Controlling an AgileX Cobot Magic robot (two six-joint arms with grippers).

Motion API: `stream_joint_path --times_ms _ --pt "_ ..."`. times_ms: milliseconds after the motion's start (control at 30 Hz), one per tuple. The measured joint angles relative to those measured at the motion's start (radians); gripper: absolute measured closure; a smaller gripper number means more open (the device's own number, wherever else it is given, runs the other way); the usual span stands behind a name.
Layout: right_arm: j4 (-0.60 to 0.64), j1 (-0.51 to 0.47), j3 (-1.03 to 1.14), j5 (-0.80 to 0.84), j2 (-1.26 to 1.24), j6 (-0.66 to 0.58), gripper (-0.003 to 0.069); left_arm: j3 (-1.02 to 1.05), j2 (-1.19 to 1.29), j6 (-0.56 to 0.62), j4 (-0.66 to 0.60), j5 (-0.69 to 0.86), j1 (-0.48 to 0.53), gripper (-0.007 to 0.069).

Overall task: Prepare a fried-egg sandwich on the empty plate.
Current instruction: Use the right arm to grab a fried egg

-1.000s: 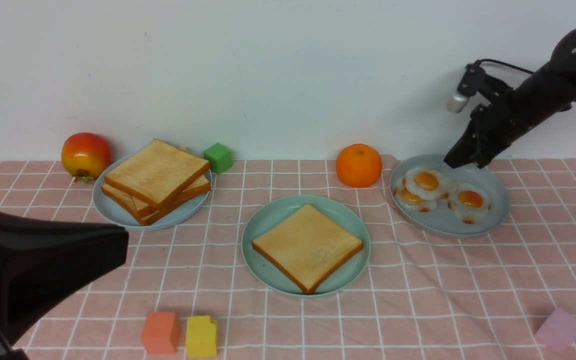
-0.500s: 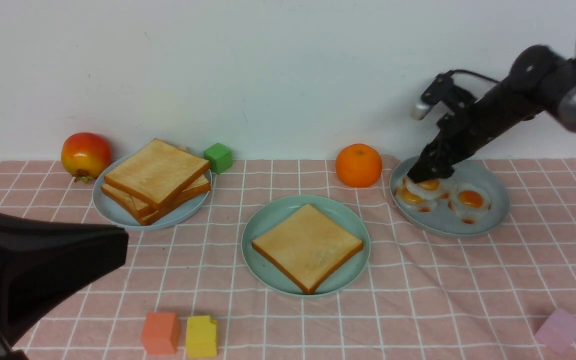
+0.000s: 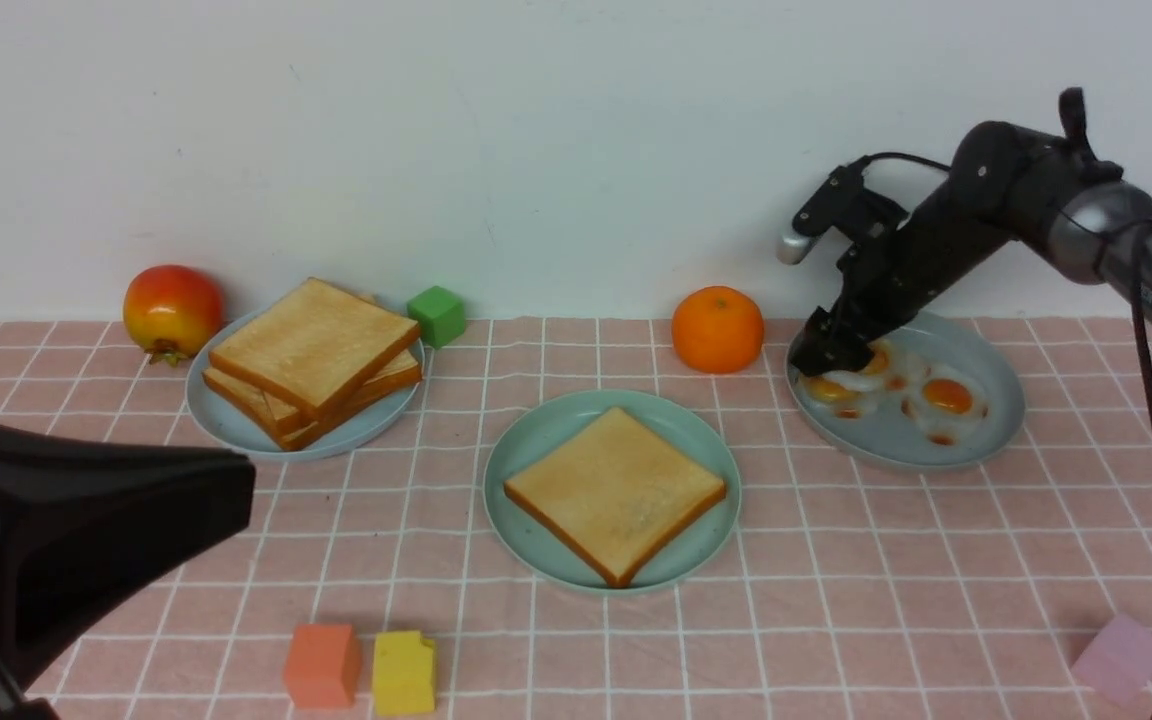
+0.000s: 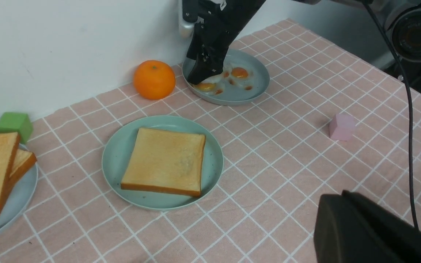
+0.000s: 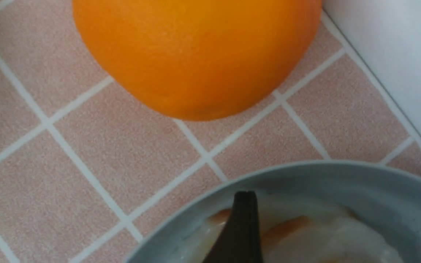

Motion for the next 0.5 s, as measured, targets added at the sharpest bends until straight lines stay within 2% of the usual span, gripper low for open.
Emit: stream_joint_path --times_ms 500 --pt "-0.067 0.0 0.01 0.097 -0.087 0.093 0.003 0.0 0.0 0.0 0.038 0.0 0.0 0.0628"
